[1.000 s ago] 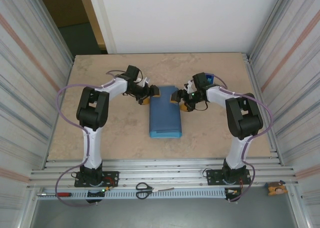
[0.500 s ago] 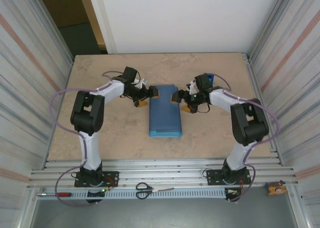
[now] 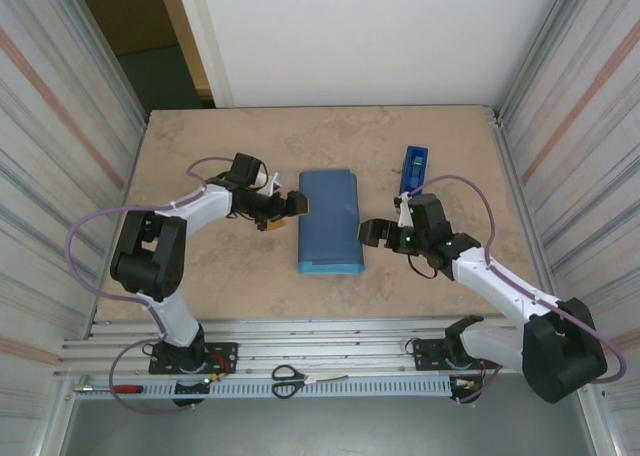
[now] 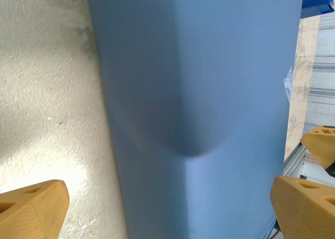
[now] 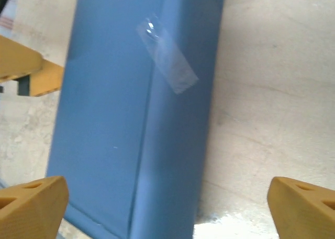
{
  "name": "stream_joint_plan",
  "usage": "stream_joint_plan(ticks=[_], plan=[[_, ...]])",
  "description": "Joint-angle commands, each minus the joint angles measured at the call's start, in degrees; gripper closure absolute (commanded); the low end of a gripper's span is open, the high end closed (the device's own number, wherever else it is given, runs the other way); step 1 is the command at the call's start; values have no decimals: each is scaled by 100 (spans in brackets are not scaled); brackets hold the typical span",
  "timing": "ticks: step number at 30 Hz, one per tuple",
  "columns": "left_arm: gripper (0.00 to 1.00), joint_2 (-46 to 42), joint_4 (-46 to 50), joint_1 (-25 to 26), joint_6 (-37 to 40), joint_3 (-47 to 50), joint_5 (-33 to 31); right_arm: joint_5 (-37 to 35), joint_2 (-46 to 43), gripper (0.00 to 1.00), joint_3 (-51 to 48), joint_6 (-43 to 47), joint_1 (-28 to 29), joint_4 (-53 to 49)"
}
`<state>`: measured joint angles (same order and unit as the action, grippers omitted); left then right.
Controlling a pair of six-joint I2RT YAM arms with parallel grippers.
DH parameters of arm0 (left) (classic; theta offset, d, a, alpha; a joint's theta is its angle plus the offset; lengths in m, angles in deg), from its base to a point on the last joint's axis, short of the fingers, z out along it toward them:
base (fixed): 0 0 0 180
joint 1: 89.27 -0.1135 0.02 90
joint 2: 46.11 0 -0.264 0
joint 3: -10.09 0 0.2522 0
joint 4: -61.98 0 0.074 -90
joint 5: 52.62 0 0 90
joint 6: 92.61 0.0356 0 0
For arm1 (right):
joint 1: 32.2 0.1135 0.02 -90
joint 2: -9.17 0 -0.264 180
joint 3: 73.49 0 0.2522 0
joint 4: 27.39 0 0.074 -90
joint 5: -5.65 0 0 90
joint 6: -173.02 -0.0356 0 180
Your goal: Wrap the gift box in paper
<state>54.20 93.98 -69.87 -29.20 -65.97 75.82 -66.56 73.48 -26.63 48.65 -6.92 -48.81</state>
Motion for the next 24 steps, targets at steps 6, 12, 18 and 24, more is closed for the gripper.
stream_joint_plan(ticks=[6,12,18,24], plan=[[1,160,-13,248,369,-327,-38,792,553,22,-138,201,114,672],[3,608,395,296,506,-718,-226,678,981,30,-7,592,300,645],[8,926,553,345,506,-889,-350,449,1252,31,54,793,353,704],[12,1093,609,350,486,-797,-460,208,1524,33,100,908,432,796]])
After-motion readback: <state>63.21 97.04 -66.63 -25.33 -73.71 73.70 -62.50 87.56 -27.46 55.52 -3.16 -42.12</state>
